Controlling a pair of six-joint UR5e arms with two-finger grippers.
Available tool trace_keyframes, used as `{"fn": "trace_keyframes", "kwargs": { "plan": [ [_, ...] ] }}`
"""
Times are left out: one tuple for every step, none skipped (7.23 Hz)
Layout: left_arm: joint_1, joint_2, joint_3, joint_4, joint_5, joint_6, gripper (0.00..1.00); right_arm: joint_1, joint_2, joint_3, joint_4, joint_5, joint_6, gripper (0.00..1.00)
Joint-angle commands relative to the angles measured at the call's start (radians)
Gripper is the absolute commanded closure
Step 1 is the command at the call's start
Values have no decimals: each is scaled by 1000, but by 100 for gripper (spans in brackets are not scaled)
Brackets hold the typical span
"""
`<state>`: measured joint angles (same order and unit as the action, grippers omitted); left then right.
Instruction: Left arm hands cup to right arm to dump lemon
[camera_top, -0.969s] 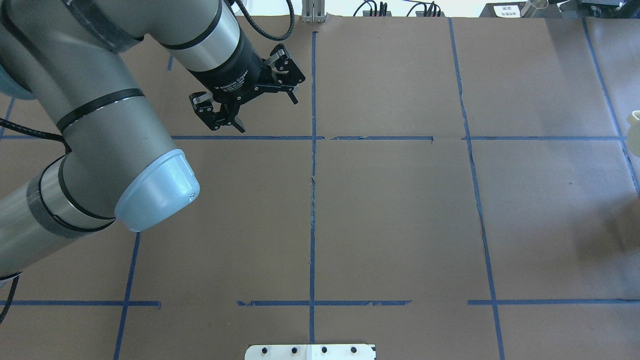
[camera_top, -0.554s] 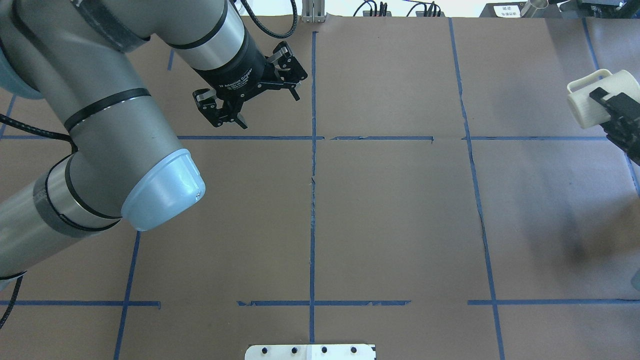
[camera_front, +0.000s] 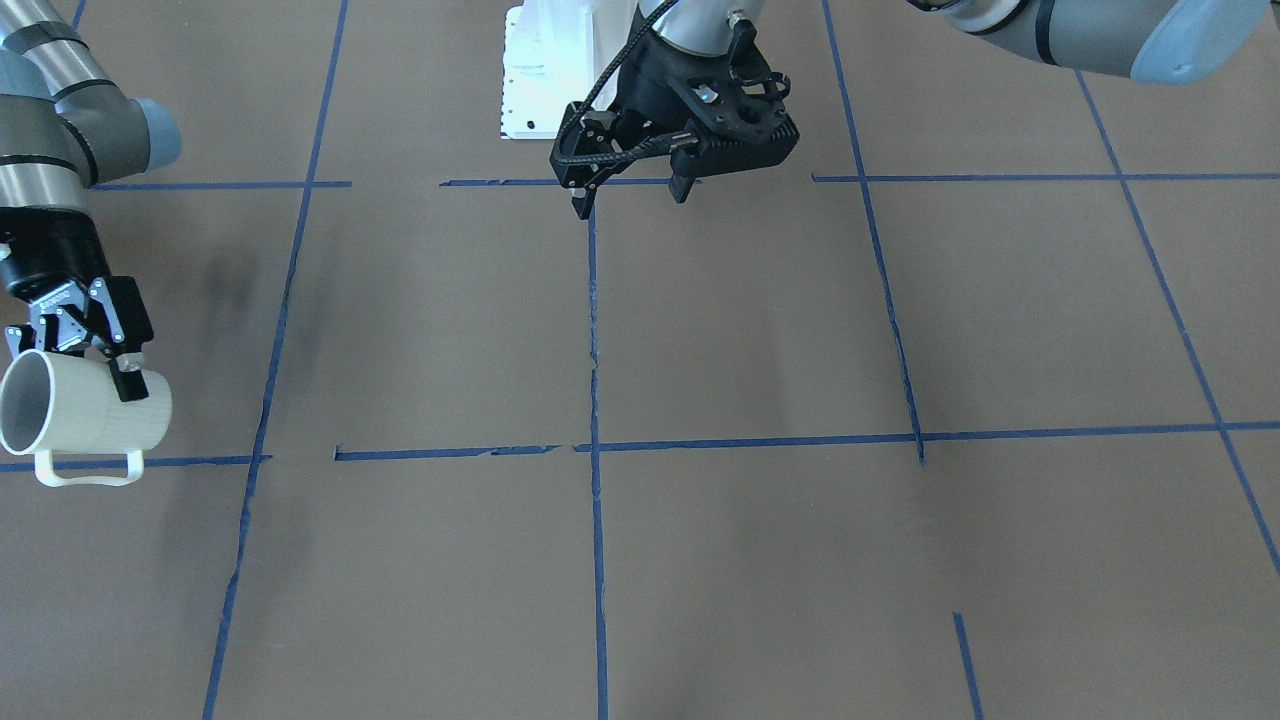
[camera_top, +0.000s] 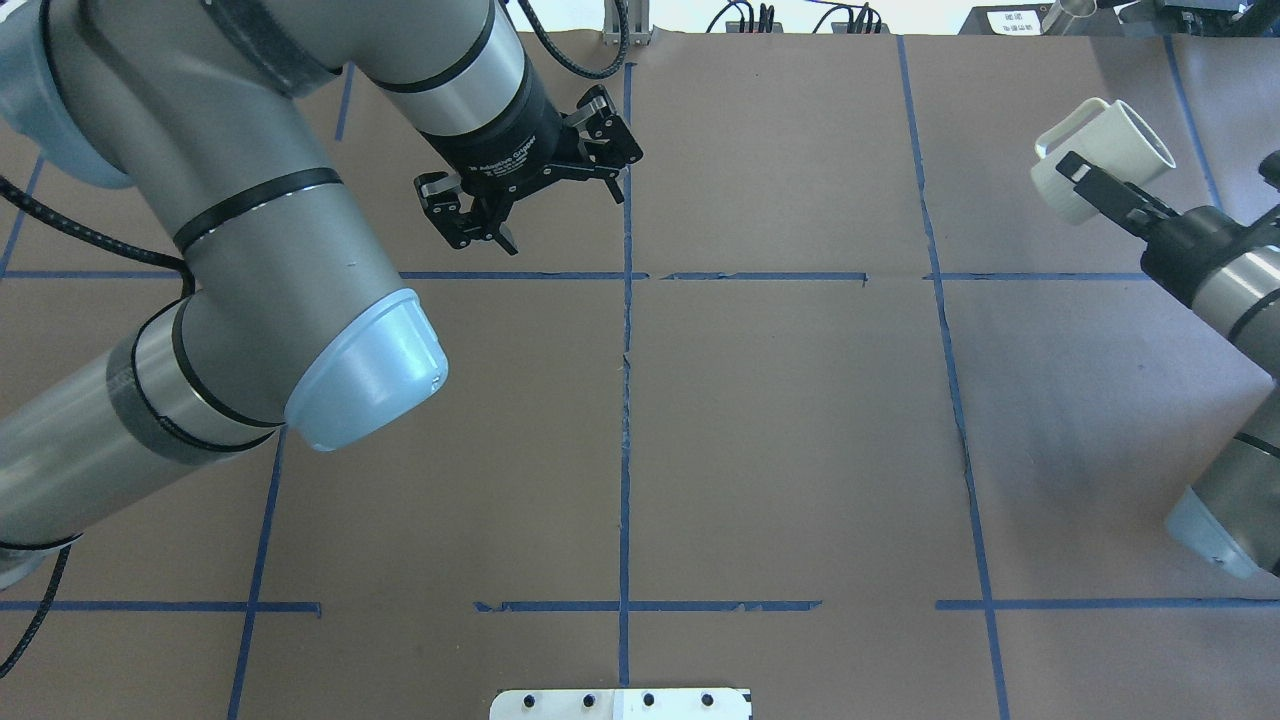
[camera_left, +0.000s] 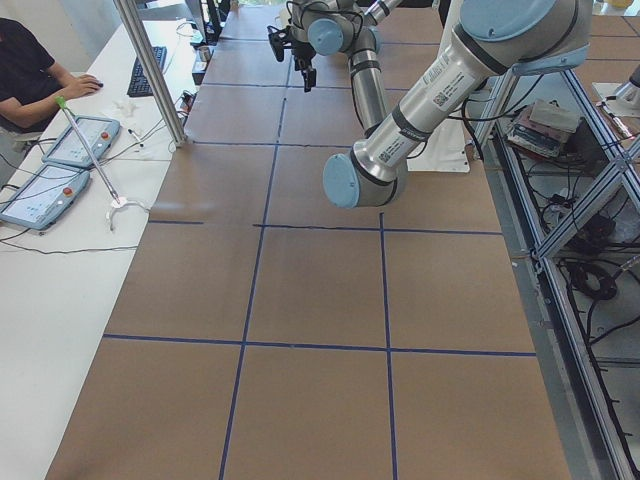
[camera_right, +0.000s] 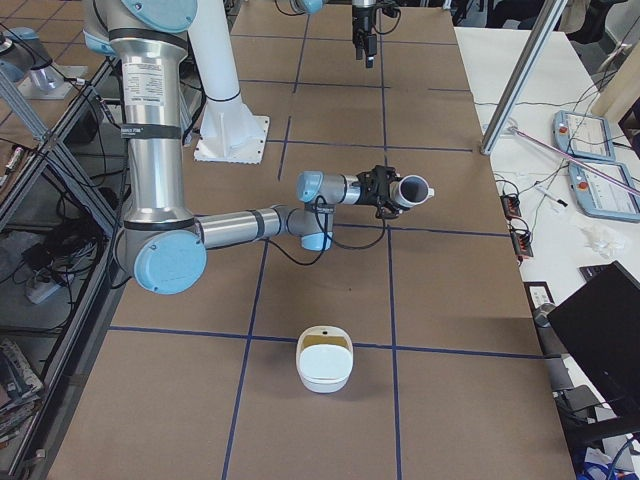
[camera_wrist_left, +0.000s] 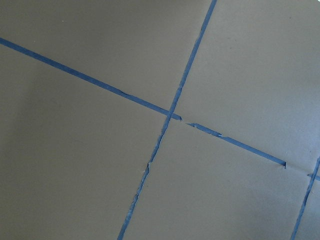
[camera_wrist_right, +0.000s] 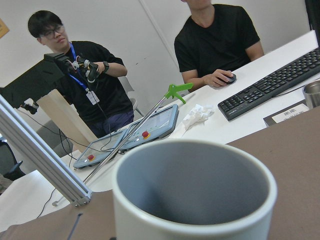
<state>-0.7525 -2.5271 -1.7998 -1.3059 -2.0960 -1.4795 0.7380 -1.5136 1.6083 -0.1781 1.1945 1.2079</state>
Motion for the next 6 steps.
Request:
{"fn": "trace_keyframes", "kwargs": {
  "plan": [
    [1, -59, 94, 2, -1, 54, 0, -156, 149, 15, -189, -218, -106, 90],
    [1, -61, 99, 5, -1, 79, 0, -228, 218, 16, -295, -312, -129, 90],
    [1, -76, 118, 13, -1, 91, 0, -279, 289, 19, -396, -387, -157, 90],
    [1, -79, 128, 14, -1, 93, 0, -305, 297, 22, -434, -413, -212, 90],
    [1, -85, 146, 16, -1, 113, 0, -330, 306, 21, -435, -437, -279, 90],
    [1, -88, 161, 16, -1, 116, 0, -348, 328, 21, -448, -447, -293, 90]
  ]
}}
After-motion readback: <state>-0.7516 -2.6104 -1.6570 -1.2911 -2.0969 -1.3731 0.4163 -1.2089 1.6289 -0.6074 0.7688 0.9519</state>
